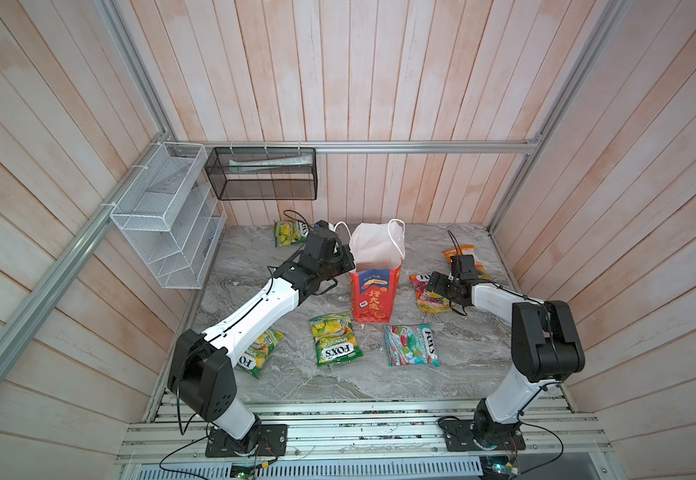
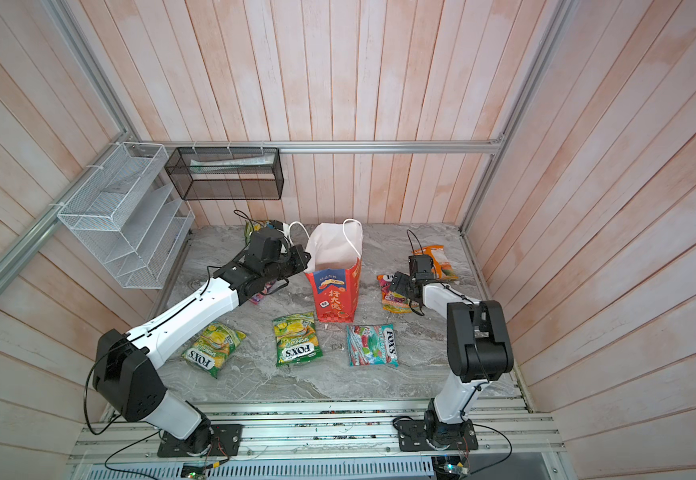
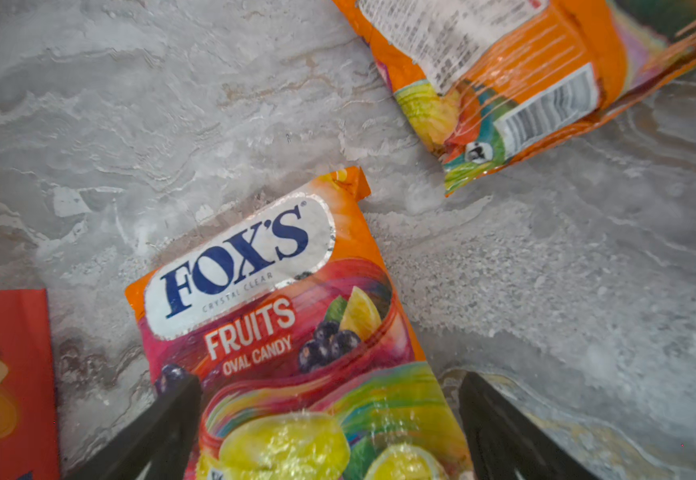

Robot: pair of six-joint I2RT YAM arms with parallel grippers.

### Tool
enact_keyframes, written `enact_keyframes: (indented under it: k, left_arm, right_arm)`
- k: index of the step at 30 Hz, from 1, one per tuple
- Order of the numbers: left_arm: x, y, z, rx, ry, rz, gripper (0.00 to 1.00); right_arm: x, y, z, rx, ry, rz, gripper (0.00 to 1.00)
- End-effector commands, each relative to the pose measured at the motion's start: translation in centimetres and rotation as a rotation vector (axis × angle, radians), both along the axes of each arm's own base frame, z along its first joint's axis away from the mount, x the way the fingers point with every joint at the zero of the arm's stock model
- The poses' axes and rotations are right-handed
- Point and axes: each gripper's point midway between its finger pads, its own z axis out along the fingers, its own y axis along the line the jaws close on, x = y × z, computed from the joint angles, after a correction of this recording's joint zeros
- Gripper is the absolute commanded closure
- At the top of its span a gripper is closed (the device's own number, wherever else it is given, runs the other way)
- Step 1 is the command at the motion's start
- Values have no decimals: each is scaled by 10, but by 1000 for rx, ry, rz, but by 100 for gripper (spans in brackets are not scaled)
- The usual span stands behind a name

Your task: Place the snacks into the paper bag

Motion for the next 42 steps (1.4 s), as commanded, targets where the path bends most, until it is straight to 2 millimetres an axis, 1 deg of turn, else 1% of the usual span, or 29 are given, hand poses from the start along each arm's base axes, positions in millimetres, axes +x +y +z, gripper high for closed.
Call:
enact_keyframes:
  k: [1,3,8,13,16,18,21,24,29,31,35,42]
  left_arm:
    - [-1,2,16,-5,-34,-7,100]
    - [-1,2,17,-8,-36,-9,100]
    - [-1,3,17,-7,-36,-4,100]
    - [-1,3,17,-8,-37,-5,100]
    - [-1,4,16,-4,-36,1,100]
    - [0,4,15,-3,-35,1,100]
    - [0,3,15,-2,-34,-1,100]
    - [0,3,16,-2,-36,-1,100]
    - [0,5,18,1,-40,6,100]
    - [0,5,19,-1,-44,4,100]
    - [0,5,20,1,-46,5,100]
    - [-1,4,21,-5,-45,-2,100]
  right_arm:
    - [-4,3,-10,-12,54,27,2]
    - [-4,4,-16,-18,76,30,2]
    - [-5,8,-24,-6,92,48,11]
    - [-6,9,-28,-1,98,54,28]
    - [-7,12,-34,12,112,64,37]
    - [-8,16,-36,32,117,75,46]
    - [-11,24,-33,81,107,97,61]
    - [-12,30,-21,114,72,112,81]
    - [-16,32,2,136,9,112,89]
    - [-18,35,15,162,-29,119,94]
    - [-21,40,39,192,-107,133,99]
    - [-30,29,64,168,-189,89,100]
